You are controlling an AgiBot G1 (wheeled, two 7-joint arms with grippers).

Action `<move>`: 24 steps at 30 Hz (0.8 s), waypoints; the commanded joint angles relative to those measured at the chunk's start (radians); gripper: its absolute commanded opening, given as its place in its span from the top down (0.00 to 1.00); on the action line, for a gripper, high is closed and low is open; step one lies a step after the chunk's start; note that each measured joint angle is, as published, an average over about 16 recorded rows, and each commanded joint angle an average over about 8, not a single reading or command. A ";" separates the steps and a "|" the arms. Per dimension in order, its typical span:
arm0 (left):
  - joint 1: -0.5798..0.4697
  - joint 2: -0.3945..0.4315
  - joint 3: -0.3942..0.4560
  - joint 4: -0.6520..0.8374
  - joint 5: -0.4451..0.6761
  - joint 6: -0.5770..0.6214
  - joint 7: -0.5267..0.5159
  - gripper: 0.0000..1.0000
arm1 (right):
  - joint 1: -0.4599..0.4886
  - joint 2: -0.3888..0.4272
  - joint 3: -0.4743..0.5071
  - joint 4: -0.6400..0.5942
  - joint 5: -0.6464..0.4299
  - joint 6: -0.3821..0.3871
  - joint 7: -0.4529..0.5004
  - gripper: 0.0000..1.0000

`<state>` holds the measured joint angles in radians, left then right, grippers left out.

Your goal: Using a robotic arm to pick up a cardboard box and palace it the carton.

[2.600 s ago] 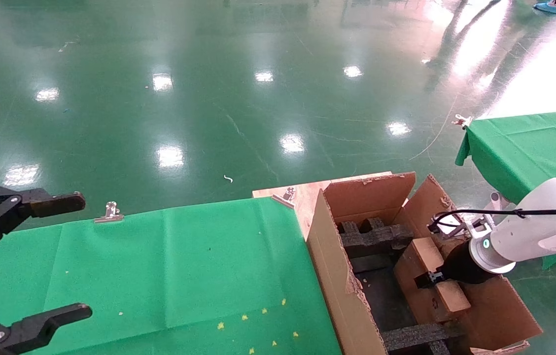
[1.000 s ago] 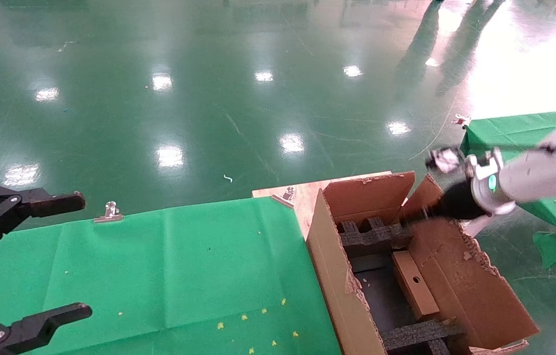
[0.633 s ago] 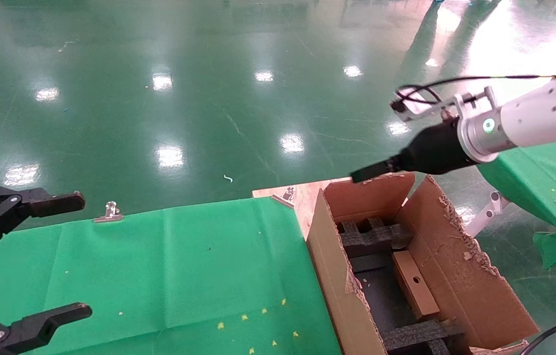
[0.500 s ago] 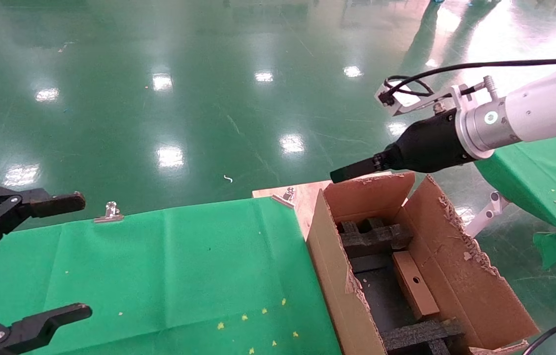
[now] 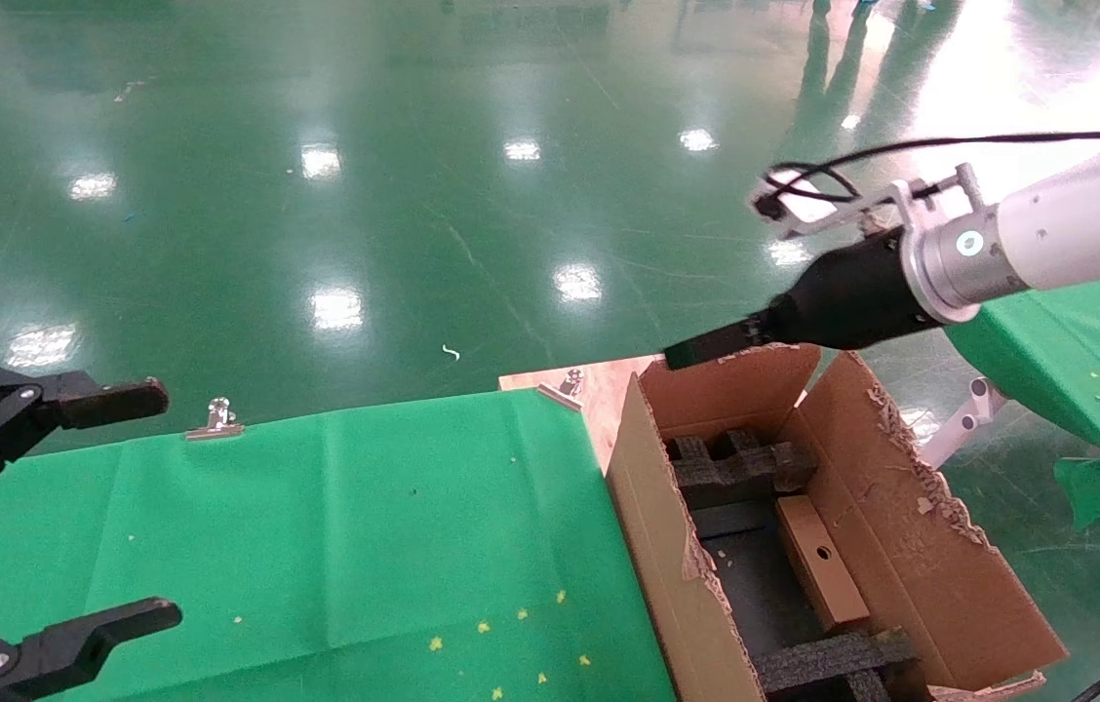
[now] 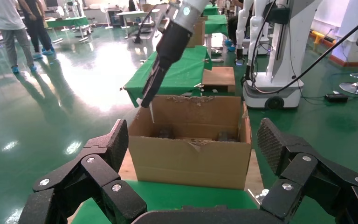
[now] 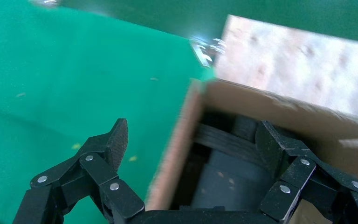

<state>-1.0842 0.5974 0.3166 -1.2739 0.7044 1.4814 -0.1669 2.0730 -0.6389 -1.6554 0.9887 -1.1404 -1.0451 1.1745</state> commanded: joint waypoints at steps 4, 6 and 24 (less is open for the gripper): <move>0.000 0.000 0.000 0.000 0.000 0.000 0.000 0.00 | -0.070 0.002 0.095 0.020 0.028 -0.031 -0.068 0.00; 0.000 0.000 0.000 0.000 0.000 0.000 0.000 0.00 | -0.105 0.003 0.144 0.030 0.043 -0.047 -0.104 0.00; 0.000 0.000 0.001 0.000 0.000 0.000 0.000 0.00 | -0.422 0.012 0.582 0.125 0.173 -0.190 -0.417 0.00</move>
<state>-1.0845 0.5972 0.3174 -1.2735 0.7039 1.4813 -0.1664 1.6509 -0.6274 -1.0741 1.1132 -0.9673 -1.2353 0.7575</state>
